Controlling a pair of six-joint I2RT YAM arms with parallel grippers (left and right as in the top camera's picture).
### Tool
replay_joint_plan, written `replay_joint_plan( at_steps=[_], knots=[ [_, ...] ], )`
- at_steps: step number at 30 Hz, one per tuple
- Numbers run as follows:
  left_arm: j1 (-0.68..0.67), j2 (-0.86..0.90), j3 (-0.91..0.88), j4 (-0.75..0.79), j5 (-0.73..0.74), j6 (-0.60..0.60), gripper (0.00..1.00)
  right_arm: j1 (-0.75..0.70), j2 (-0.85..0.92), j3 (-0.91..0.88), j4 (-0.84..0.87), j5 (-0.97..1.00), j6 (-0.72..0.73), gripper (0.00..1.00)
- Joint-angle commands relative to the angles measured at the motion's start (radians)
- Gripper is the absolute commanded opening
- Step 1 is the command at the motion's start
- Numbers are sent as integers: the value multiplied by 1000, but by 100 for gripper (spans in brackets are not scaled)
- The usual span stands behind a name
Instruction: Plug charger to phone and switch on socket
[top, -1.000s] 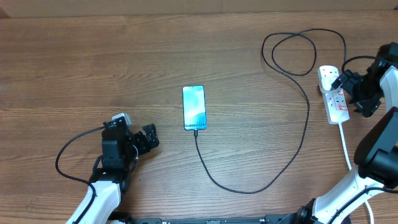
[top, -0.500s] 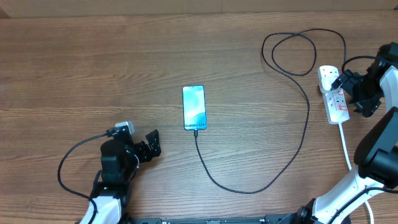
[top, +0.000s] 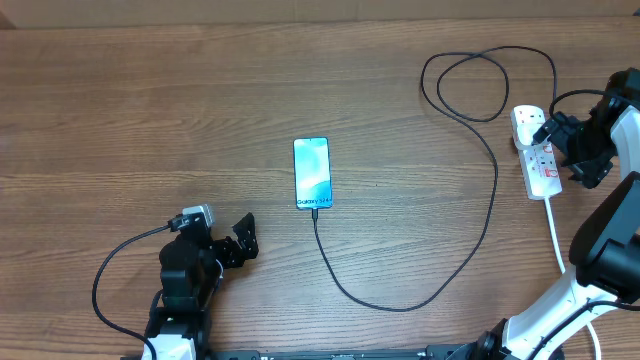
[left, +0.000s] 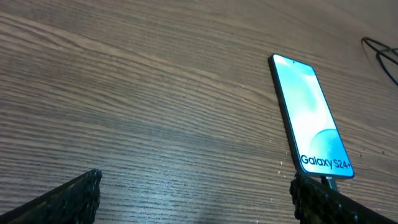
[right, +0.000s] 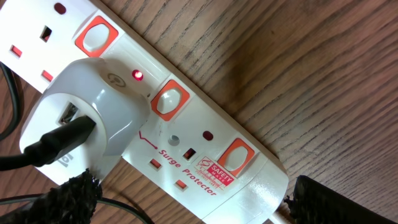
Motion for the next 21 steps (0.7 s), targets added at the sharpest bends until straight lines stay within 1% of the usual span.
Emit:
replay_joint_plan(
  at_steps=[1, 4, 18, 21],
  knots=[
    [-2, -28, -11, -13, 10, 27, 99, 3, -30, 26, 3, -6, -8, 100],
    [-2, -67, -11, -63, 6, 27, 100, 3, -30, 26, 3, -6, -8, 100],
    [-2, -376, -11, -438, -21, 29, 100, 3, -30, 26, 3, -6, -8, 100],
    [-2, -423, -11, -434, -23, 48, 100, 3, -30, 26, 3, -6, -8, 100]
  ],
)
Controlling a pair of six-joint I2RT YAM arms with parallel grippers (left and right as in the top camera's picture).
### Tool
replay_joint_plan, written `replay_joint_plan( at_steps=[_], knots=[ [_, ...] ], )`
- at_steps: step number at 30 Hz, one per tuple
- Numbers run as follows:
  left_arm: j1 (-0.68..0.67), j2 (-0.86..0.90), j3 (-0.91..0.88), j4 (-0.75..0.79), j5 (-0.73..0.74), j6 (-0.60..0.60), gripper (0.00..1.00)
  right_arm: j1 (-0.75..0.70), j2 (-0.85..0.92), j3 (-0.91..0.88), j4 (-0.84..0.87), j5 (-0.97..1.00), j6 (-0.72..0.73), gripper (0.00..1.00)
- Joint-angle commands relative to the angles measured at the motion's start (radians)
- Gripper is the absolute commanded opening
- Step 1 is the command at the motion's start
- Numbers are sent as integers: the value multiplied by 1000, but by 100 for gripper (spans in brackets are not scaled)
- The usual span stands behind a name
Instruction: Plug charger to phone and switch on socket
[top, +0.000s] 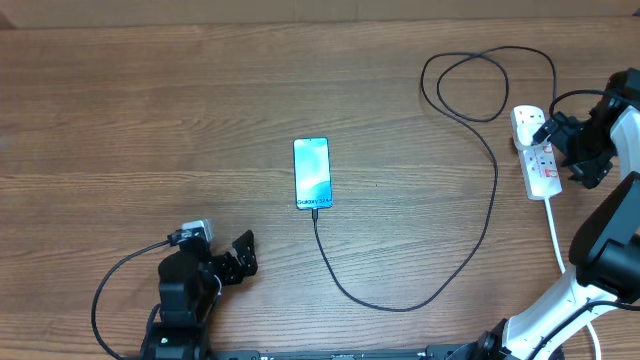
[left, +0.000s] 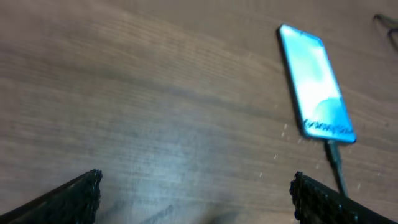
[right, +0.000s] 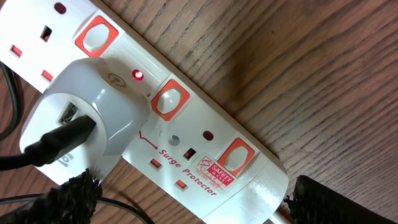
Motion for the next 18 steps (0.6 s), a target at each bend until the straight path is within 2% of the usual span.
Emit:
replay_joint_plan(
  at_steps=[1, 8, 14, 18],
  knots=[
    [-2, -60, -4, -4, -14, 37, 100, 3, -30, 26, 2, -6, -8, 100],
    [-2, -169, -4, -5, -14, 75, 100, 3, -30, 26, 2, -6, -8, 100],
    [-2, -317, -4, -7, -32, 200, 100, 3, -30, 26, 2, -6, -8, 100],
    [-2, -379, -4, -9, -49, 326, 100, 3, -30, 26, 2, -6, -8, 100]
  ],
)
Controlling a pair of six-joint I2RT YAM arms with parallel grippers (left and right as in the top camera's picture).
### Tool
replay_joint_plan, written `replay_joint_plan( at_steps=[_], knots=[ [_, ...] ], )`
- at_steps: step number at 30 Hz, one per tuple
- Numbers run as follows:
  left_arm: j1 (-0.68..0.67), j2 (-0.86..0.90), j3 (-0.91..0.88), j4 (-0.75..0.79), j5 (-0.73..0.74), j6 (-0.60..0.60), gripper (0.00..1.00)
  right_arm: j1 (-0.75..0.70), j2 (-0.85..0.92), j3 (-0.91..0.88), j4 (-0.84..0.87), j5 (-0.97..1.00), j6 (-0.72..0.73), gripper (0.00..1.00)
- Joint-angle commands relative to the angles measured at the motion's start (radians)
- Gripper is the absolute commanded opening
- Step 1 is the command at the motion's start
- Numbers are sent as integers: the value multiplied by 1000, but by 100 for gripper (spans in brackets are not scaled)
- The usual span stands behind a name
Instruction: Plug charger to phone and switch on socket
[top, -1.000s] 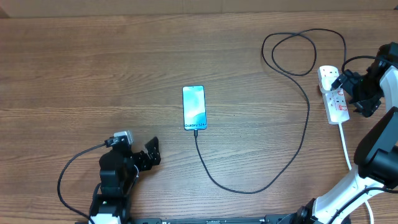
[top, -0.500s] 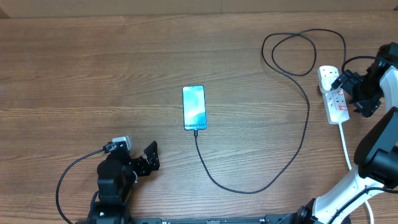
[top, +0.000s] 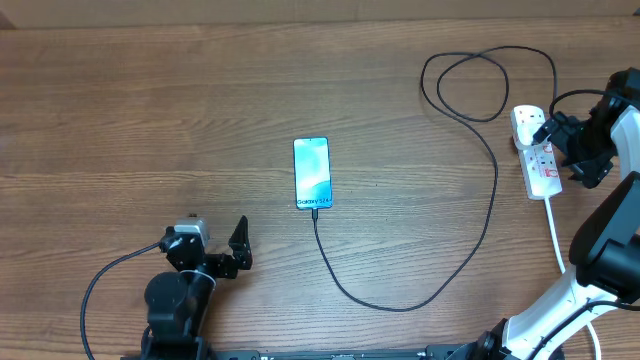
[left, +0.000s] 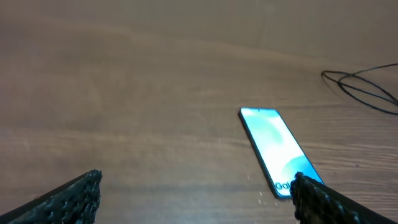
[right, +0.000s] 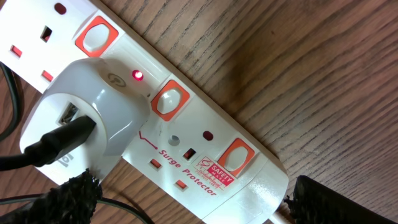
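The phone (top: 311, 173) lies mid-table with its screen lit, also in the left wrist view (left: 273, 146). A black cable (top: 400, 305) is plugged into its near end and runs to the white charger (right: 87, 118) in the white power strip (right: 205, 155). A red light (right: 137, 76) glows next to the charger's orange switch (right: 170, 101). My right gripper (right: 193, 202) is open, a finger on each side of the strip's end. My left gripper (top: 236, 250) is open and holds nothing, well to the near left of the phone.
The cable's spare length loops at the back right (top: 480, 85). The strip's white lead (top: 556, 235) runs toward the near right edge beside my right arm. Bare wooden table (top: 150, 120) lies left of the phone.
My left arm has drawn back toward the near edge, and the phone now sits farther off in its wrist view. The right gripper, the strip and the phone have not moved.
At first my left gripper stood open just near-left of the lit, plugged-in phone, and my right gripper stood open over the strip with its red light on. The left arm then stood farther back at each moment; the right stayed put.
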Motion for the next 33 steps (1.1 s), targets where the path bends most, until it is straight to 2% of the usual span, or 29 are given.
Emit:
replay_joint_plan(
  at_steps=[1, 14, 33],
  knots=[
    [-2, -50, -4, -10, -45, 146, 100, 3, -30, 26, 3, -6, -7, 100],
    [0, -193, -4, -16, -148, 301, 100, 3, -30, 26, 3, -6, -8, 100],
    [0, -192, -4, -13, -143, 331, 100, 3, -30, 26, 3, -6, -7, 100]
  ],
)
